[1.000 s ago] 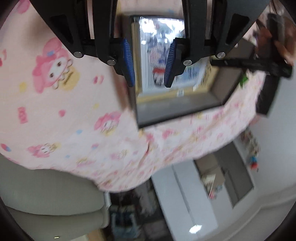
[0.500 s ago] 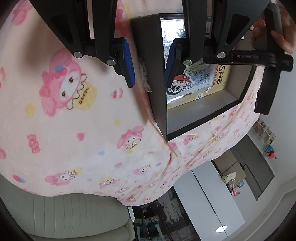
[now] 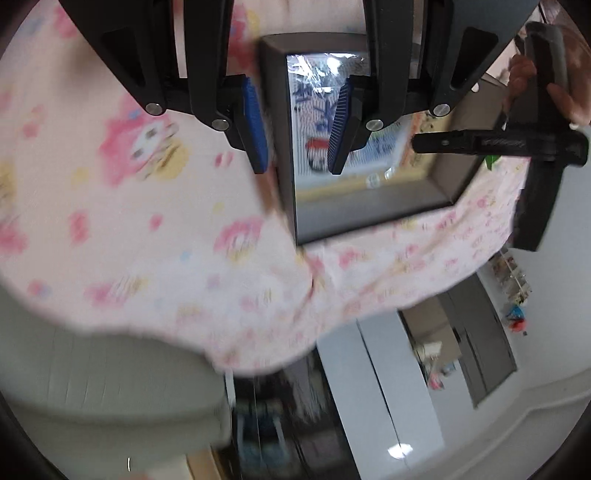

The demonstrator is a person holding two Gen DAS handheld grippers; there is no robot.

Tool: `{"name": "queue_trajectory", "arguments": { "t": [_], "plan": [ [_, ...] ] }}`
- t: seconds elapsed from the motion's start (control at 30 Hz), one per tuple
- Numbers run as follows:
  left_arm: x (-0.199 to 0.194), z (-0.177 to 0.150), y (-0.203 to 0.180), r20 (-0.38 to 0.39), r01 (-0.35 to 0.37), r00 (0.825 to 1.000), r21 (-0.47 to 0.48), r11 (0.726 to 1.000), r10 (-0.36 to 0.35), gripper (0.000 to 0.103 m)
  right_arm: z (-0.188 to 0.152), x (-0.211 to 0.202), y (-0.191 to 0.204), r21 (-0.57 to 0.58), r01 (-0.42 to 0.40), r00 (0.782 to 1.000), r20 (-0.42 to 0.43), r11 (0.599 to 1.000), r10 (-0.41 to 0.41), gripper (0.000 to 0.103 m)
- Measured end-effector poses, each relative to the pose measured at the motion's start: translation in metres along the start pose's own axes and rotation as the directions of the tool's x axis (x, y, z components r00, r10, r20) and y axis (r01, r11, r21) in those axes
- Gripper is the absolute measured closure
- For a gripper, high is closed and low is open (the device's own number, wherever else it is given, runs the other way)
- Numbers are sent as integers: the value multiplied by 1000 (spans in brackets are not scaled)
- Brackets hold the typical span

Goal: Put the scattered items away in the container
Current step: 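Carry the Shin-chan bead-art kit in the left tool and drop it into the black box, then move the left tool to the black Smart Devil box and grasp it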

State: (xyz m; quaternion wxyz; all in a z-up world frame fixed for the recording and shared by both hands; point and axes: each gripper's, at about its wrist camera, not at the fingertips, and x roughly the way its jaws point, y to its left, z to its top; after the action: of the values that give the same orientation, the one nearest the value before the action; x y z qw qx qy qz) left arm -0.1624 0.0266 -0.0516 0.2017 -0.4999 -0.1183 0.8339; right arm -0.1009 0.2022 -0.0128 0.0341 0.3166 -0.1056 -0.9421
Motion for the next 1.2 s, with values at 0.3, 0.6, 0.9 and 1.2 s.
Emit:
{"name": "queue_trajectory", "arguments": {
  "t": [0.3,0.6,0.9,1.2],
  "plan": [
    [-102,-34,-67,336,-44,942,171,984,-16,6,-30,-71,37,3,-16,999,-31,1000,16,58],
    [-145,-92,-74,321,-174,942,213,961,99,6,-49,-104,82,-28,-78,996,-39,997,77,50],
    [-185,-122,-29,358,-185,924,111,977,134,7,-56,-103,151,-130,-162,985,-76,978,153,48],
    [-213,-147,49,343,-204,919,-14,979,197,7,-82,-83,226,-225,-241,964,-164,944,207,48]
  ]
}}
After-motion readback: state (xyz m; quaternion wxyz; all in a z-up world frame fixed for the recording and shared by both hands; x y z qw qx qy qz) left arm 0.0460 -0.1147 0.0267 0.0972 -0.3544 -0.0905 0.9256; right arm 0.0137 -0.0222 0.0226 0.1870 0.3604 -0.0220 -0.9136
